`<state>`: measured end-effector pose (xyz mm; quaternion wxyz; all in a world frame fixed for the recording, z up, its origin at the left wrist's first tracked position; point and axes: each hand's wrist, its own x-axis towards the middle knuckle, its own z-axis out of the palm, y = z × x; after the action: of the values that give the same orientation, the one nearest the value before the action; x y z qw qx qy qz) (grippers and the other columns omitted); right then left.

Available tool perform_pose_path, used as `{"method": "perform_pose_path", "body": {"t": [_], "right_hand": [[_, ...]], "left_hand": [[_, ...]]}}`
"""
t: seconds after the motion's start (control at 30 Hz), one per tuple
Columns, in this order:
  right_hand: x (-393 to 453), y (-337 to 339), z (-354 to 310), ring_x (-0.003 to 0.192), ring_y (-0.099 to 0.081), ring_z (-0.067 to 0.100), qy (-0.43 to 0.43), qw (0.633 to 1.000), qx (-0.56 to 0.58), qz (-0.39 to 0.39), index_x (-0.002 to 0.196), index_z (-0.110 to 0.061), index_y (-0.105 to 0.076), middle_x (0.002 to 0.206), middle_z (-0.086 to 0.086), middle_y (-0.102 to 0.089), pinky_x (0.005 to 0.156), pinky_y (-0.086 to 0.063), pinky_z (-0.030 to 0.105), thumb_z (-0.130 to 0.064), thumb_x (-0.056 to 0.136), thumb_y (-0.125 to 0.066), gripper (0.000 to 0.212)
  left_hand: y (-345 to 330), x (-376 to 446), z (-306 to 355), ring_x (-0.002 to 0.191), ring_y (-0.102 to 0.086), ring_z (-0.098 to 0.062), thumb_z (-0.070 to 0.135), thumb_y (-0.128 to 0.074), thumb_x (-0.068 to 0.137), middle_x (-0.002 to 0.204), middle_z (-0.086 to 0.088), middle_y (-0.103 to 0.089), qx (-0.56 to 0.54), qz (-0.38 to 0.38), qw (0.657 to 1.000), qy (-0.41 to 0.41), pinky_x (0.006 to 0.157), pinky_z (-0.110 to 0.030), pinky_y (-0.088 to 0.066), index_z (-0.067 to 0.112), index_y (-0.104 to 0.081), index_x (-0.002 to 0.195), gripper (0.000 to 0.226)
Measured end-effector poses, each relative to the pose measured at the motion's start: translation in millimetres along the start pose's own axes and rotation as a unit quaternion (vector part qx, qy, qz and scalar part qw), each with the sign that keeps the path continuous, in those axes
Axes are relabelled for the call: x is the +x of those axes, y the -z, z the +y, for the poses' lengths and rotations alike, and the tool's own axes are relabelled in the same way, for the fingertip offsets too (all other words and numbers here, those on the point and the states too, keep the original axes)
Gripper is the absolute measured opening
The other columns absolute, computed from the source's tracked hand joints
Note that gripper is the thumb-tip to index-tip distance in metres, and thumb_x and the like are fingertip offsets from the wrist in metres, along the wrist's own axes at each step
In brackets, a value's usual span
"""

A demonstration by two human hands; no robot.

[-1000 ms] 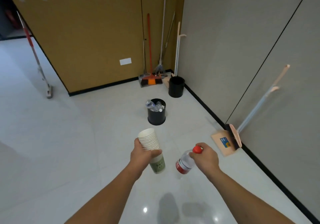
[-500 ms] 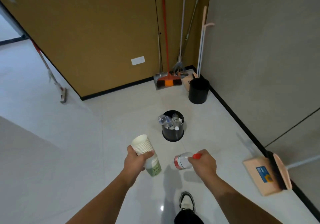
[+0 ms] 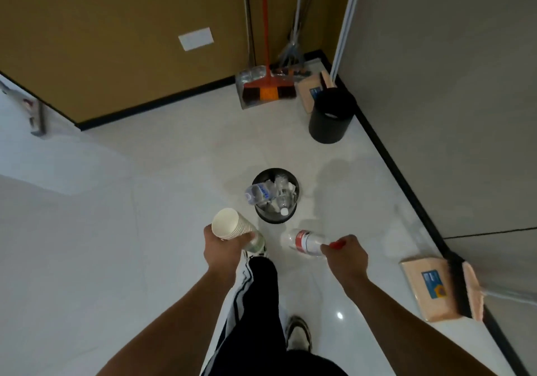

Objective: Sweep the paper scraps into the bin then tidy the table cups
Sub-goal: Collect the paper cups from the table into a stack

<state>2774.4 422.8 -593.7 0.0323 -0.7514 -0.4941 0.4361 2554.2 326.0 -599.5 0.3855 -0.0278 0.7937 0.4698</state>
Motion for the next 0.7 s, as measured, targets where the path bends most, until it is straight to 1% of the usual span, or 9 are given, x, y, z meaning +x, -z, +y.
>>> {"method": "perform_pose_path", "body": {"t": [0.1,0.17,0.23,0.33,0.4,0.43,0.5,0.57,0.7], "right_hand": [[47,-21,-29,0.088,-0.064,0.029,-0.039,0.999,0.002,0.008,0.094,-0.01,-0.056,0.083,0.003,-0.063,0.08,-0.054,0.038,-0.019,0.077,-0.075,0.027],[79,-37,-46,0.087,-0.063,0.029,-0.061,0.998,0.005,0.013,0.094,-0.01,-0.056,0.087,0.006,-0.064,0.078,-0.054,0.037,-0.018,0.077,-0.074,0.026],[112,-52,-59,0.084,-0.063,0.028,-0.074,0.997,0.011,0.015,0.096,-0.009,-0.057,0.089,0.007,-0.065,0.072,-0.052,0.033,-0.02,0.079,-0.074,0.027],[164,-73,-75,0.08,-0.06,0.026,-0.062,0.998,-0.006,0.02,0.093,-0.01,-0.056,0.08,0.001,-0.06,0.06,-0.043,0.027,-0.024,0.08,-0.074,0.026],[201,-88,-83,0.08,-0.061,0.028,-0.049,0.998,-0.026,0.024,0.092,-0.011,-0.056,0.077,-0.001,-0.058,0.065,-0.049,0.031,-0.026,0.079,-0.074,0.027],[219,-96,-86,0.081,-0.062,0.029,-0.045,0.998,-0.037,0.02,0.092,-0.011,-0.056,0.079,0.001,-0.059,0.07,-0.054,0.038,-0.027,0.078,-0.074,0.028],[255,-114,-91,0.082,-0.064,0.03,-0.029,0.997,-0.067,0.008,0.093,-0.011,-0.056,0.082,0.003,-0.061,0.076,-0.057,0.046,-0.027,0.078,-0.074,0.029],[290,-132,-92,0.082,-0.063,0.03,-0.004,0.995,-0.1,-0.012,0.094,-0.009,-0.056,0.082,0.003,-0.059,0.072,-0.056,0.044,-0.025,0.077,-0.075,0.03],[341,-161,-90,0.069,-0.053,0.022,0.075,0.984,-0.156,-0.051,0.088,-0.011,-0.054,0.076,-0.001,-0.055,0.053,-0.036,0.025,-0.021,0.075,-0.075,0.027]], "left_hand": [[-32,51,4,0.097,-0.063,-0.028,0.027,-0.091,0.04,0.106,0.0,-0.063,0.006,0.022,0.999,0.033,0.082,-0.048,-0.057,0.031,-0.051,0.108,0.079],[-51,83,6,0.096,-0.064,-0.028,0.027,-0.09,0.038,0.104,0.0,-0.064,0.001,0.038,0.997,0.062,0.083,-0.047,-0.057,0.034,-0.051,0.106,0.079],[-67,112,4,0.096,-0.064,-0.027,0.027,-0.089,0.037,0.101,0.003,-0.064,-0.006,0.05,0.995,0.087,0.082,-0.047,-0.057,0.039,-0.052,0.104,0.077],[-93,145,-8,0.095,-0.065,-0.022,0.03,-0.089,0.037,0.1,0.008,-0.064,-0.023,0.078,0.99,0.119,0.081,-0.043,-0.057,0.044,-0.053,0.1,0.074],[-114,162,-22,0.092,-0.066,-0.02,0.033,-0.088,0.037,0.097,0.01,-0.065,-0.033,0.108,0.983,0.142,0.08,-0.042,-0.058,0.045,-0.053,0.098,0.071],[-124,168,-31,0.091,-0.066,-0.018,0.034,-0.088,0.038,0.095,0.012,-0.065,-0.042,0.125,0.979,0.153,0.079,-0.04,-0.058,0.046,-0.053,0.097,0.07],[-146,182,-49,0.086,-0.065,-0.011,0.035,-0.087,0.04,0.09,0.016,-0.065,-0.064,0.159,0.971,0.167,0.068,-0.029,-0.057,0.047,-0.052,0.097,0.068],[-169,195,-66,0.084,-0.064,-0.006,0.033,-0.087,0.041,0.088,0.017,-0.064,-0.102,0.195,0.959,0.179,0.059,-0.019,-0.052,0.048,-0.052,0.096,0.068],[-212,223,-99,0.093,-0.064,-0.015,0.024,-0.089,0.045,0.098,0.014,-0.063,-0.16,0.257,0.932,0.201,0.078,-0.038,-0.058,0.048,-0.053,0.098,0.069]]}}
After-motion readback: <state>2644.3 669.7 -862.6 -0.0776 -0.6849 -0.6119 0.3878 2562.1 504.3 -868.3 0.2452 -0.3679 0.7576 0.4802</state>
